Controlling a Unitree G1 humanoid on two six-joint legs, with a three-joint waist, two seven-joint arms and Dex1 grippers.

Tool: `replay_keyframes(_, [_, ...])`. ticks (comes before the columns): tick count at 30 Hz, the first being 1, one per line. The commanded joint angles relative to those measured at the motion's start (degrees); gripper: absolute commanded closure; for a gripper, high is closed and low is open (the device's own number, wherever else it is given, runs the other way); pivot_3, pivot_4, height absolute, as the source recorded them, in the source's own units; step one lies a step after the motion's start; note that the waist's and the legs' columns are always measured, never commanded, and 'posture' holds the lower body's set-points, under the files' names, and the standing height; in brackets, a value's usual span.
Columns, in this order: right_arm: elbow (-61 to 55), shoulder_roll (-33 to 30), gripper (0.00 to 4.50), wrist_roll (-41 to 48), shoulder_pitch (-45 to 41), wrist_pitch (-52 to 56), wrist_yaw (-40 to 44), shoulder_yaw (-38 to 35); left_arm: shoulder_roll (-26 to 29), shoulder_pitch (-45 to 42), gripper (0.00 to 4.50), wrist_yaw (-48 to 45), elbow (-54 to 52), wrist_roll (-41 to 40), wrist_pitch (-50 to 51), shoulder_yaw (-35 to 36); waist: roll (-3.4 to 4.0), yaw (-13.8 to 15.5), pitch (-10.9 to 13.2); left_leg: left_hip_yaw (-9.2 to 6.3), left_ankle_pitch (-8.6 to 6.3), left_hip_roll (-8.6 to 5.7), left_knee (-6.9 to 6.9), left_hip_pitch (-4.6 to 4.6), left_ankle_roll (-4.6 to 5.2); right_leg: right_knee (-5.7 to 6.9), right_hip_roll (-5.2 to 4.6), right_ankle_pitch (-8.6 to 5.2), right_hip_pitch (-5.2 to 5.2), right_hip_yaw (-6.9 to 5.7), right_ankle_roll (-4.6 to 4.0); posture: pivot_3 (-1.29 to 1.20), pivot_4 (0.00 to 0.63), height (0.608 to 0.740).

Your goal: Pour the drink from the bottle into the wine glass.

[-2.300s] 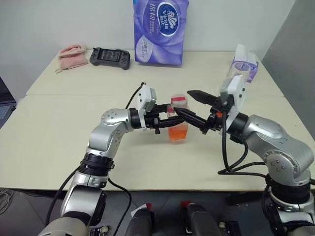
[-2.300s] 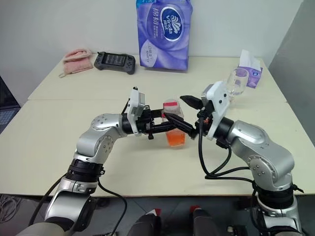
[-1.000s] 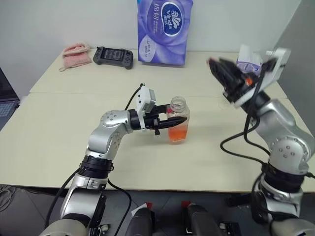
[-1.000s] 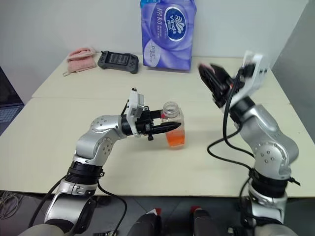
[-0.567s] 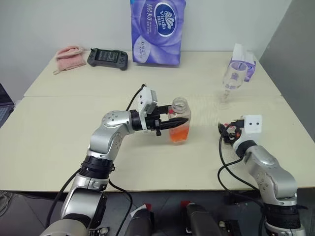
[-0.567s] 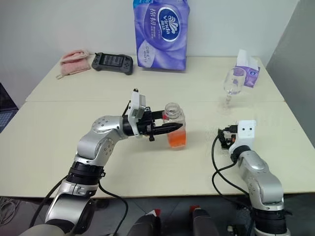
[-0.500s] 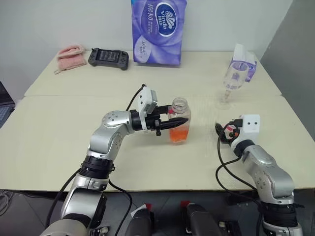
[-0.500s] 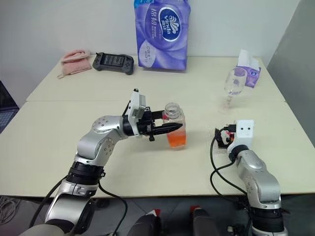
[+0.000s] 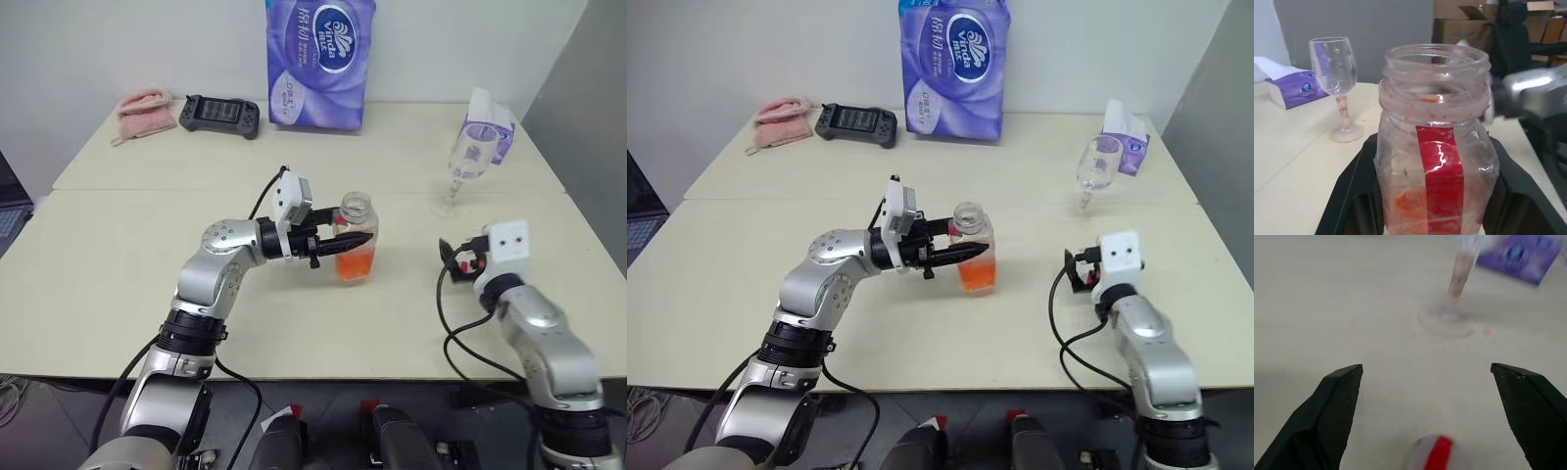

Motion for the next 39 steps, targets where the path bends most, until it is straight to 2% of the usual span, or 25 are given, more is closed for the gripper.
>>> replay_keyframes(1, [-10.7,-2.9,0.03,13.8,-1.9,1.8,11.0,-3.2,0.6,-3.7,2.43,4.6,2.8,2.5,-3.6,3.4,0.0,-0.1,0.0,-0.02,0.0,0.01,0.0,0.0,0.0,0.0,0.05,0.0,0.01,0.0,0.01,0.0,0.15,0.74])
replay_keyframes(3, [-14.0,-6.1,0.03,23.8,-3.5,6.8,15.5,-5.2,0.6,-5.7,2.43,8.8,6.5,4.9,-5.4,4.5,0.0,-0.1,0.0,-0.04,0.0,0.02,0.01,0.02,0.0,0.01,0.06,0.0,0.02,-0.03,0.0,0.0,0.15,0.74])
replay_keyframes(6, [-15.6,-10.7,0.03,31.7,-8.4,11.2,18.3,-5.1,0.7,-9.3,2.43,19.5,13.3,10.4,-9.2,6.8,-0.01,0.0,0.0,-0.07,0.0,0.0,0.04,0.01,0.01,-0.01,0.02,0.02,0.05,-0.05,-0.02,0.0,0.15,0.74])
replay_keyframes(13, [-12.8,-9.0,0.03,35.5,-16.9,13.4,15.2,-0.9,0.7,-13.0,2.43,40.2,22.3,16.7,-11.5,12.6,-0.02,0.0,0.0,-0.14,-0.01,-0.03,0.05,-0.08,0.01,-0.02,-0.17,0.03,0.01,-0.07,-0.03,0.0,0.15,0.74])
replay_keyframes(20, [-10.0,-7.5,0.03,32.2,-19.0,10.8,15.8,2.6,-0.4,-11.3,2.43,47.1,27.1,16.9,-14.4,15.5,-0.02,0.3,0.0,-0.16,0.0,-0.14,0.11,-0.12,0.0,-0.01,-0.45,0.07,0.0,-0.15,0.03,0.0,0.15,0.74])
replay_keyframes(26, [-8.0,-7.7,0.03,30.1,-18.3,8.9,17.6,3.5,-0.3,-11.3,2.43,45.3,32.7,14.2,-17.2,18.8,-0.03,0.3,0.0,-0.14,0.0,-0.12,0.1,-0.12,0.0,-0.02,-0.45,0.08,0.0,-0.17,0.03,0.0,0.15,0.74])
replay_keyframes(33, [-7.9,-7.3,0.03,29.1,-18.4,9.0,17.4,3.7,1.2,-12.7,2.43,42.9,39.9,14.6,-20.2,18.9,-0.04,0.3,0.0,-0.12,0.0,-0.11,0.1,-0.09,0.0,0.01,-0.44,0.08,0.0,-0.17,0.02,0.0,0.15,0.74])
replay_keyframes(39, [-9.5,-6.6,0.0,30.0,-19.1,10.6,15.3,3.9,1.2,-12.2,0.64,42.0,41.6,15.1,-21.3,18.4,-0.04,0.2,0.0,-0.12,0.0,-0.12,0.1,-0.07,0.0,0.02,-0.44,0.08,0.01,-0.18,0.02,0.0,0.15,0.74])
